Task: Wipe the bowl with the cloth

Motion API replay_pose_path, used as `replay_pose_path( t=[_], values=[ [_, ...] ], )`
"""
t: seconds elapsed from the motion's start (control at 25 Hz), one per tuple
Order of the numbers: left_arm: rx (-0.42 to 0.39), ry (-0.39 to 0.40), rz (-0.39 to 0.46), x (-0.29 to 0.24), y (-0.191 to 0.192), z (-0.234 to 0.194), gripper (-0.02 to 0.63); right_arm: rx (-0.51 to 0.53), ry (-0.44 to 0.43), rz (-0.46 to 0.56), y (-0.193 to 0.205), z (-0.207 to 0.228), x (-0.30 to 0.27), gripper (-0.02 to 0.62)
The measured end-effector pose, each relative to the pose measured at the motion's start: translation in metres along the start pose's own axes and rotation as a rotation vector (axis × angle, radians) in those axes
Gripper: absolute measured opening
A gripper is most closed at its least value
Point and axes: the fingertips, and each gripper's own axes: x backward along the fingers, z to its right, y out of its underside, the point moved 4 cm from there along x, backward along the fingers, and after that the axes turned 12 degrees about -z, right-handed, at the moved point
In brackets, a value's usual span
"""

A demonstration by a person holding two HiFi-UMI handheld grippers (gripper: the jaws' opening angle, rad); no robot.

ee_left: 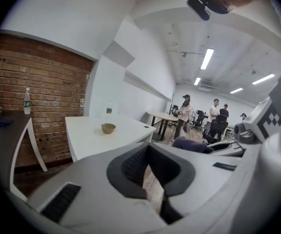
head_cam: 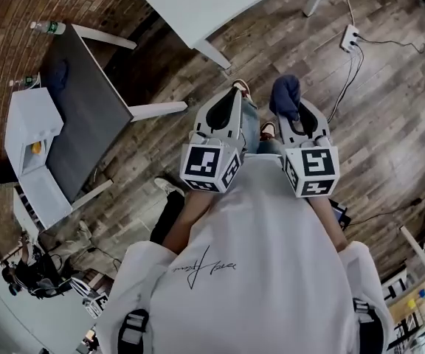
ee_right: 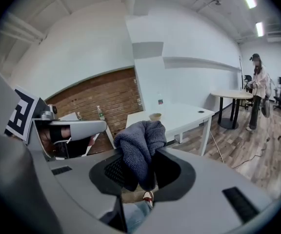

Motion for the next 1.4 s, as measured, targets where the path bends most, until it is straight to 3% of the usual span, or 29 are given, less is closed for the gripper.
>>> replay_pose_path(
  t=[0.2, 0.4, 0.52, 0.68, 0.96, 1.16, 1.32, 1.4],
  values=[
    [0.010, 0.006, 0.001, -0.037, -0.023, -0.018, 0.002, 0.074, 0.056, -0.015, -0.024, 0.019, -0.023, 0.098],
    [0.055, -0.078, 0.037, -0.062, -0.057, -0.065, -0.002, 0.105, 0.063, -0.027, -0.061, 0.027, -0.055, 0.098],
    [0.094, -0.073, 0.041, -0.079, -0.075, -0.092, -0.003, 0.099, 0.058, -0.047, -0.078, 0.030, -0.073, 0.098],
    [0.082, -0.071, 0.029, -0.103, -0.096, -0.113, -0.003, 0.089, 0.051, -0.060, -0.103, 0.036, -0.098, 0.098],
    [0.121, -0.011, 0.010, -0.138, -0.120, -0.166, -0.005, 0.105, 0.007, -0.053, -0.151, 0.028, -0.140, 0.098],
    [0.154, -0.019, 0.023, -0.146, -0.128, -0.201, -0.005, 0.150, -0.019, -0.067, -0.173, 0.016, -0.168, 0.098],
    [0.137, -0.052, -0.012, -0.147, -0.130, -0.220, -0.005, 0.184, -0.133, -0.085, -0.187, -0.004, -0.190, 0.098],
    [0.159, -0.044, -0.004, -0.154, -0.135, -0.221, -0.005, 0.208, -0.141, -0.092, -0.196, -0.002, -0.195, 0.098]
  ],
)
